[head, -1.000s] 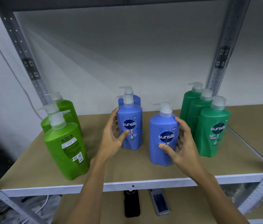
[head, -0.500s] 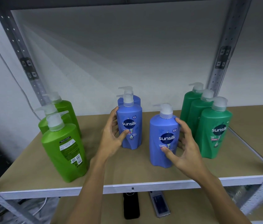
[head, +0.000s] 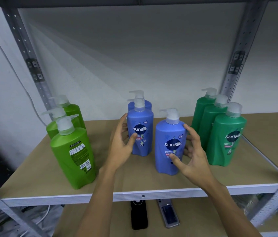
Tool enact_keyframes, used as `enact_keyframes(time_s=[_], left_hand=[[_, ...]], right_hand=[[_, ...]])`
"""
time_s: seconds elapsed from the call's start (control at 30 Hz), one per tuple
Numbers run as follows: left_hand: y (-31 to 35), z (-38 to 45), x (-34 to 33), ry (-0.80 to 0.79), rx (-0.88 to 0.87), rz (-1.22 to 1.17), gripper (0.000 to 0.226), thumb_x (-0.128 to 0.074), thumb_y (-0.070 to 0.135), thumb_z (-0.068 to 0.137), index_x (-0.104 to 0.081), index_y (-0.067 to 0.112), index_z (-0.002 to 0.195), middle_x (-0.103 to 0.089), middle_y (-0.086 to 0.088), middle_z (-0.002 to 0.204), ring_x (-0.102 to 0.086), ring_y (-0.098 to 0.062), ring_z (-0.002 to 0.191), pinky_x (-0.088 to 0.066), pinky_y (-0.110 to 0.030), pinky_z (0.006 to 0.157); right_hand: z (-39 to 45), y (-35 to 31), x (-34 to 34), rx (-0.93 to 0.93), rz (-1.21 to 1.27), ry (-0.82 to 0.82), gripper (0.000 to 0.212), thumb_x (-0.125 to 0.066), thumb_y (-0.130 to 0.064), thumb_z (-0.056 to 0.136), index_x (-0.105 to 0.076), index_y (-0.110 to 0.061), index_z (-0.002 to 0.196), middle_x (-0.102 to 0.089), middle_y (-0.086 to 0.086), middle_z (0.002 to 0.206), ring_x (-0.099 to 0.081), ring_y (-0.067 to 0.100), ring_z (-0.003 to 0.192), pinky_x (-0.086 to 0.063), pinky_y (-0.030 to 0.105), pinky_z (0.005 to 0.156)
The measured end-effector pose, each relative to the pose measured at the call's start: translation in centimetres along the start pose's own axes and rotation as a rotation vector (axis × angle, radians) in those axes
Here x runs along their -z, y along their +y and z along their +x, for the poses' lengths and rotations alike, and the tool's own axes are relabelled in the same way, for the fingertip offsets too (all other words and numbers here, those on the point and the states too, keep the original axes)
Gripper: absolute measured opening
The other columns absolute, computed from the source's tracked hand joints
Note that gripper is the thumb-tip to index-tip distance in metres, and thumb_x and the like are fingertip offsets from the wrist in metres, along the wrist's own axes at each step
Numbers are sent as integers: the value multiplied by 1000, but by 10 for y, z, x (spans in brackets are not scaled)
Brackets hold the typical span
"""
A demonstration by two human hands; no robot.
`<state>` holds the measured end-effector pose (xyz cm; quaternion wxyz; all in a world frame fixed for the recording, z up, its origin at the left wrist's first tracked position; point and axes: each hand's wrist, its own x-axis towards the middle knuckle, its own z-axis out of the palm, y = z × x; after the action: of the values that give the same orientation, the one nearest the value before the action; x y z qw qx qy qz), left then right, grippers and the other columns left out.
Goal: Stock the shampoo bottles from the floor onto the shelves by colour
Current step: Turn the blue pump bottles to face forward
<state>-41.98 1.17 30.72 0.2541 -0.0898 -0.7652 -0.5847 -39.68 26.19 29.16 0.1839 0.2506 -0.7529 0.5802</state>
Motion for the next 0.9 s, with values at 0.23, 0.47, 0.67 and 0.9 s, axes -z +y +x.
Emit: enact_keyframes(time_s=[0.23, 0.47, 0.67, 0.9], left_hand=[[2, -7, 8, -27, 150, -85, 42, -44, 26, 108, -41, 50, 142, -56, 10, 143, -53, -2, 130, -43, -34, 113], [4, -18, 15, -105, 199, -110, 44, -30, 43, 108, -41, 39, 150, -52, 11, 149, -49, -8, 136, -40, -41, 113], [10, -19, 13, -106, 261, -200, 62, -24, 56, 95, -45, 31, 148, -63, 14, 131, -60, -3, 119, -46, -27, 93], [14, -17, 16, -98, 328, -271, 52, -24, 59, 92, -53, 44, 132, -64, 16, 130, -59, -12, 124, -46, -40, 103]], right_hand=[[2, -10, -26, -10, 14, -41, 92, -82, -14, 83, -28, -33, 156, -50, -9, 146, -64, 20, 120, -56, 45, 98], [6, -15, -53, -30, 29, -57, 93, -84, -21, 83, -28, -43, 155, -50, -1, 145, -60, 21, 126, -53, 47, 102], [8, -16, -64, -34, 42, -61, 93, -85, -21, 82, -30, -43, 155, -50, -2, 144, -56, 21, 130, -54, 45, 102], [9, -15, -68, -55, 73, -57, 94, -86, -19, 81, -32, -45, 154, -51, 2, 141, -55, 22, 130, -53, 44, 104]])
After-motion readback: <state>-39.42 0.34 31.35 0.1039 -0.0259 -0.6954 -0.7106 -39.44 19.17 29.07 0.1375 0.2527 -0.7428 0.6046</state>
